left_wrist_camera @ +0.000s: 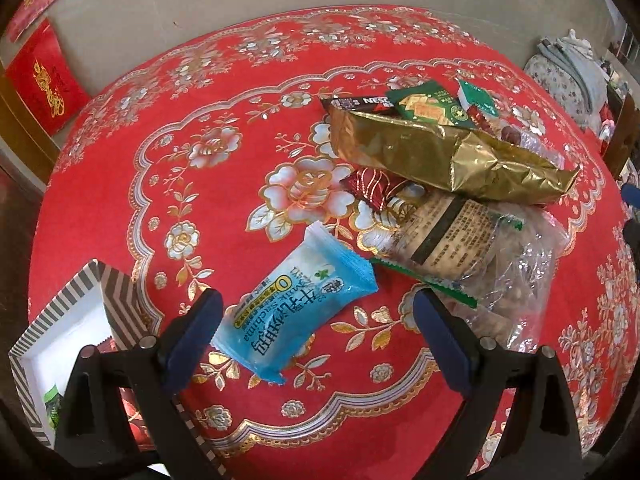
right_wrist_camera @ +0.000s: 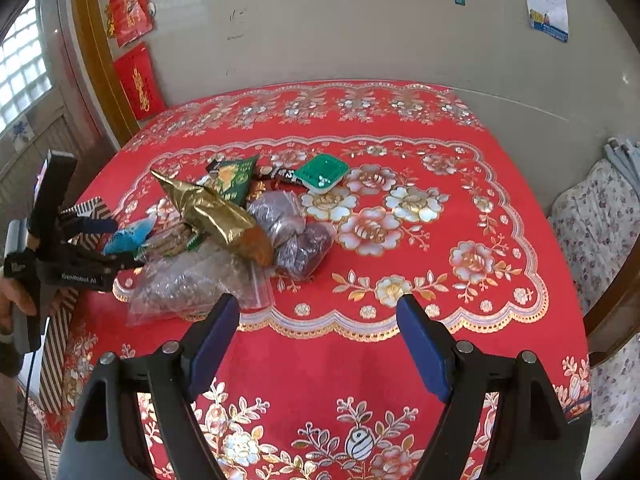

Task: Organize snacks
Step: 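Grasp the blue milk candy packet with the left tool while the right tool grasps the green sauce cup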

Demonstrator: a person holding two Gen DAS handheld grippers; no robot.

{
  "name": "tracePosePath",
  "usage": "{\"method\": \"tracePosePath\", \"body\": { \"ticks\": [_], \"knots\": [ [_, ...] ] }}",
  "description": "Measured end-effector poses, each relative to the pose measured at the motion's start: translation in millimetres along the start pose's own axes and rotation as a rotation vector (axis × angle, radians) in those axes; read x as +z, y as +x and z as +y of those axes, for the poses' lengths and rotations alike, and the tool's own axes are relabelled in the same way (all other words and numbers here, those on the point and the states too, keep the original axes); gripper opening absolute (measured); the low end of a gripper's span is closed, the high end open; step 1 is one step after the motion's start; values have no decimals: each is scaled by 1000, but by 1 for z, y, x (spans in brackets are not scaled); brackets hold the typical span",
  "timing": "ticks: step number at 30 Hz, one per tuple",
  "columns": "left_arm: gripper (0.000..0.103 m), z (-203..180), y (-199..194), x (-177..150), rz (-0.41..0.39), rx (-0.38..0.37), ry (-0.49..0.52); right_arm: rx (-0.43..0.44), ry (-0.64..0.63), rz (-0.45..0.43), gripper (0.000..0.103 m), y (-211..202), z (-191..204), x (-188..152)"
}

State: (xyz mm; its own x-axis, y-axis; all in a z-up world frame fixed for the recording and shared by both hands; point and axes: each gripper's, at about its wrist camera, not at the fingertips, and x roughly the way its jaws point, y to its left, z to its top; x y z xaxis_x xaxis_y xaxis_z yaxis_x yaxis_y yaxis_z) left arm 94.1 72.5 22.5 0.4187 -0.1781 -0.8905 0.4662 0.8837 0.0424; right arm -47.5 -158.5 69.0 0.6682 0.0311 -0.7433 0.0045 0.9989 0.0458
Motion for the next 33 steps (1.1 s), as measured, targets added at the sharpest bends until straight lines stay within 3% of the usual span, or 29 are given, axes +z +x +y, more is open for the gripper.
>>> {"method": "tracePosePath", "body": {
  "ticks": [9, 13, 19, 27, 33],
  "knots": [
    [93, 6, 5, -1, 19, 46, 11, 14, 9, 12, 81, 5, -2, 1],
    [71, 11, 5, 0, 35, -7, -35, 7, 10, 17, 81, 10, -3, 8],
    [36, 7, -1, -2, 22, 9, -45, 27, 54, 25, 81, 26, -10, 29],
    [33, -2, -7, -13, 2, 44, -70, -3, 99, 23, 81, 65, -21, 78],
    [35, 2, -6, -12, 24, 29, -107, 21, 223, 111, 81, 118, -36, 106]
  ]
}}
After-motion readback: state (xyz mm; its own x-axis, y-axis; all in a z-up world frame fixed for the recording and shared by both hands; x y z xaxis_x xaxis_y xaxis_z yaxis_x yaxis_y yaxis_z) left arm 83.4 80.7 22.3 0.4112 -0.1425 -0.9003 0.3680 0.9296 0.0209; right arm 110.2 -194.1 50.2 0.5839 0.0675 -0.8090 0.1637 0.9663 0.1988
